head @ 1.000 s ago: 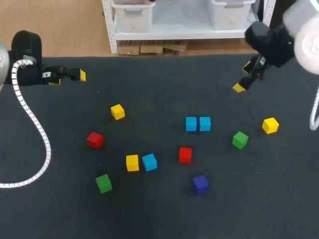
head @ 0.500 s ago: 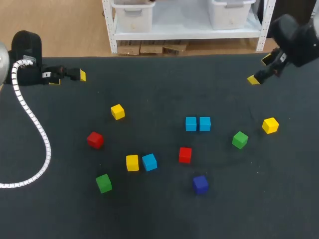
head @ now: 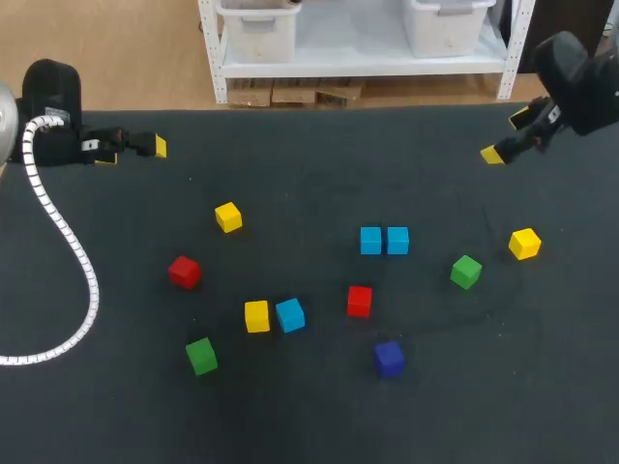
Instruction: Place the blue cubes, place green cubes on the blue cubes, place the yellow cubes on the green cubes, then place the red cubes on the yellow cubes, and place purple cube on the red cubes.
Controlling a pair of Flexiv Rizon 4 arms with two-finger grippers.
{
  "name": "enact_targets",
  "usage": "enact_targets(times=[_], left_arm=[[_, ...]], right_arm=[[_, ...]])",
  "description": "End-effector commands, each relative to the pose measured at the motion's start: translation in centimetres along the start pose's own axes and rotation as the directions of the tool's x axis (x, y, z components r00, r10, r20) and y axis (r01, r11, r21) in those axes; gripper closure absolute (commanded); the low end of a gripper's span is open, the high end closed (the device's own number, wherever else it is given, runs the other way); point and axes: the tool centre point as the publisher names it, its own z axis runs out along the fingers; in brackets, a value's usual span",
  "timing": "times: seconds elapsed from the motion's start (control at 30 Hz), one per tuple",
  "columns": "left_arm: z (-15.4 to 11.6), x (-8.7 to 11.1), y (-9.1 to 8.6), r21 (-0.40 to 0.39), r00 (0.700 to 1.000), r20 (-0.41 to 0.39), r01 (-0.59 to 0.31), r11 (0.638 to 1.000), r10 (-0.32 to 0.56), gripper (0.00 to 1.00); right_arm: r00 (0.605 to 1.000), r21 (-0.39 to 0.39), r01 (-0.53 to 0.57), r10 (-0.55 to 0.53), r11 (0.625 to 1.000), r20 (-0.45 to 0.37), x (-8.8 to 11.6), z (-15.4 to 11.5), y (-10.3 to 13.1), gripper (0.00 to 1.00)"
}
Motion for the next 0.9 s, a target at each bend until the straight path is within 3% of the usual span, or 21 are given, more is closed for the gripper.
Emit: enact_targets(times=[0.03,0.57,0.9], left_arm=[[0.0,0.1,0.2,0.011,1.000,0.005,-0.002,1.000,0.002,0.00],[0.0,0.1,0.2,0.011,1.000,0.005,-0.002,1.000,0.002,0.00],[1.8,3.4,-3.2,-0.053,0.968,-0.192,-0.172,0.984,0.159,0.00]], right_arm=[[1.000,-0.007,0.001,-0.001,1.000,0.001,-0.1,0.1,-0.2,0.00],[1.000,-0.007,0.001,-0.001,1.000,0.001,-0.1,0.1,-0.2,0.00],[1.000,-0.007,0.001,-0.001,1.000,0.001,-0.1,0.1,-0.2,0.00]])
